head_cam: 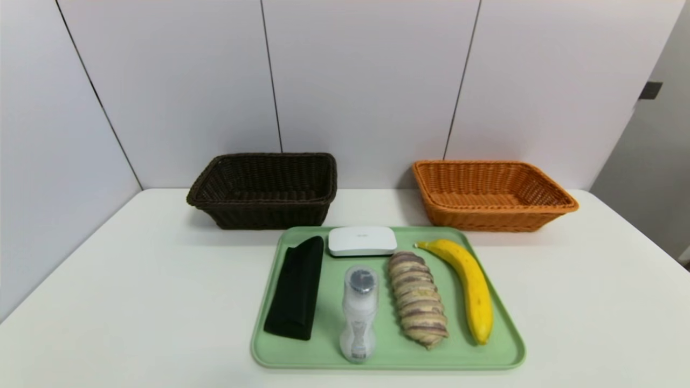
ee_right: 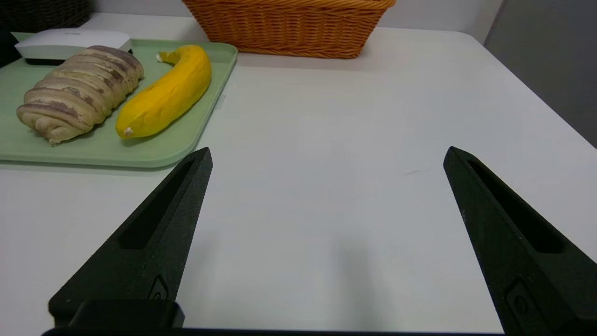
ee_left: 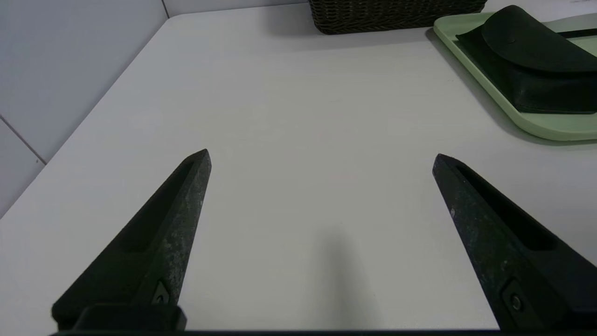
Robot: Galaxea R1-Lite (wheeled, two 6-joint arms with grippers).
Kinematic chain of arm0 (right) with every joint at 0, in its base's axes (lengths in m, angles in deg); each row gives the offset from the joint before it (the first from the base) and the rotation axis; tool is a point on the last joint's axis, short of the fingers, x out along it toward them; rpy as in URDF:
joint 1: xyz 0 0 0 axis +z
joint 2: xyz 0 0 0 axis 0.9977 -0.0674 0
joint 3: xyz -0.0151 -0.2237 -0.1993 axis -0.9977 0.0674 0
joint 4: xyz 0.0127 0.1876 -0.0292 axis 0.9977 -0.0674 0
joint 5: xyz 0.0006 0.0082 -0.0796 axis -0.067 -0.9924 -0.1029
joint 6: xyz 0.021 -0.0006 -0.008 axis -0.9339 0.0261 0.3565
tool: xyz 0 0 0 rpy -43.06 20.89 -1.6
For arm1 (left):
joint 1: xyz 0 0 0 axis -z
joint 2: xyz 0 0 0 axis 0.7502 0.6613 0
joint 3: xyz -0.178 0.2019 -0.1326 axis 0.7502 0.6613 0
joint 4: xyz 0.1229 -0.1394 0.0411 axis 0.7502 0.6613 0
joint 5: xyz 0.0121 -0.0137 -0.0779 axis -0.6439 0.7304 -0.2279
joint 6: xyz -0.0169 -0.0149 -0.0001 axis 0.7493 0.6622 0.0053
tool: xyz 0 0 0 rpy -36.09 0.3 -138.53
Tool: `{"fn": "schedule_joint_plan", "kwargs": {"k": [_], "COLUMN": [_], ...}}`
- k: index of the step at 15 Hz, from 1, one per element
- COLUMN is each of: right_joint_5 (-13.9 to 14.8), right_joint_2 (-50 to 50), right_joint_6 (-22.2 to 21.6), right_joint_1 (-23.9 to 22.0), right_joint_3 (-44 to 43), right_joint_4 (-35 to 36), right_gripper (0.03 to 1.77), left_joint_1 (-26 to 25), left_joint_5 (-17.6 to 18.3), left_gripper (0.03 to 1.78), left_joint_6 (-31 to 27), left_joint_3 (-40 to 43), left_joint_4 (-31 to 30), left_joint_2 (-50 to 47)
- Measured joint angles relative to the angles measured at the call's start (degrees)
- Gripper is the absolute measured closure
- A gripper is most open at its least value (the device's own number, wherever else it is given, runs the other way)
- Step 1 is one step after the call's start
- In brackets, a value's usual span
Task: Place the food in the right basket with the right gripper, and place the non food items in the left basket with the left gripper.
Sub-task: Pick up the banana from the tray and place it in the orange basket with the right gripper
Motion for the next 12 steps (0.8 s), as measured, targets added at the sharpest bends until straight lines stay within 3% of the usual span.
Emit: {"fn": "schedule_joint_plan", "kwargs": {"k": [12], "right_joint_5": [-0.5], "right_joint_2": [0.0], "right_joint_6": [0.3], "right_joint_1": [0.0], "right_joint_3": [0.0], "right_joint_4": [0.6], "right_gripper": [0.09], "left_joint_1": [0.0], "left_joint_5": [-0.2], "left_gripper": [0.12], "left_joint_6": [-0.1], "left_joint_3": [0.0], "left_joint_4": [0.0], "left_joint_2": [0.0]}}
